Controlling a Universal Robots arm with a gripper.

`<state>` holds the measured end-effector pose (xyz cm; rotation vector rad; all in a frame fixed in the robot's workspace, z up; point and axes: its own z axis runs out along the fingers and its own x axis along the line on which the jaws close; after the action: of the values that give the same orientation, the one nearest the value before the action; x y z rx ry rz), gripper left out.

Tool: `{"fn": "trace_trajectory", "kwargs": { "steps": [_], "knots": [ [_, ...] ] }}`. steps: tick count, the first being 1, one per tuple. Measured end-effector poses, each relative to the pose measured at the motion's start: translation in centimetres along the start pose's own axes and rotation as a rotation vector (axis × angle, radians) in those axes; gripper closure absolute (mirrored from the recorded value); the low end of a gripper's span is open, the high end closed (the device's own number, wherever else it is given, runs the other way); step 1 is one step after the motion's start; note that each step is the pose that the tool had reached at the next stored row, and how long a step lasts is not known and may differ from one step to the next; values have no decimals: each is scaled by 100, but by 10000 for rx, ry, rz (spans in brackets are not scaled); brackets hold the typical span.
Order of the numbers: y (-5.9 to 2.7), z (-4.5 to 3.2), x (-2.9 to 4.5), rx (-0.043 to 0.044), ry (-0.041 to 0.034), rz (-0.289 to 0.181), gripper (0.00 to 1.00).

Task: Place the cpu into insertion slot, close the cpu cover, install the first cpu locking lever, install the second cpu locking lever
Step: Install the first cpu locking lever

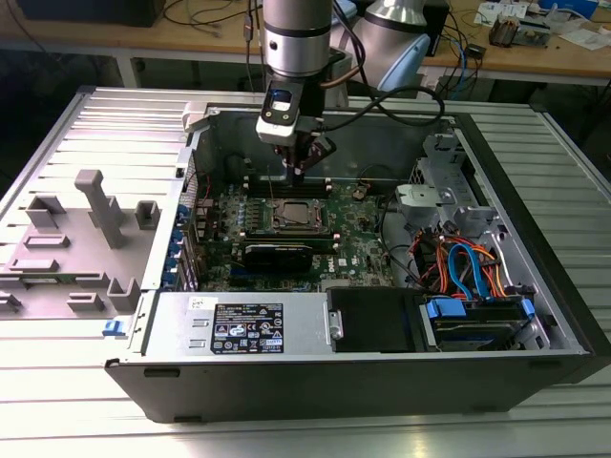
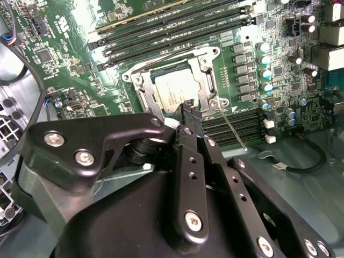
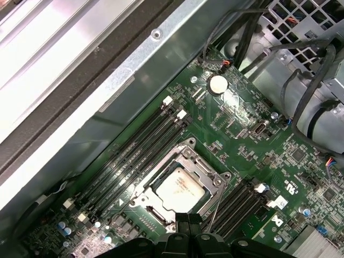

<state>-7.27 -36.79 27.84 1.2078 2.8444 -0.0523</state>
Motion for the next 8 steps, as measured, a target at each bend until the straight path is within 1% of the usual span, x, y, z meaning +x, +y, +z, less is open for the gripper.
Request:
{"fn": "trace_trajectory", "kwargs": {
  "steps": [8],
  "knots": [
    [-49,-1,47,0,0,-2,89]
  ]
}}
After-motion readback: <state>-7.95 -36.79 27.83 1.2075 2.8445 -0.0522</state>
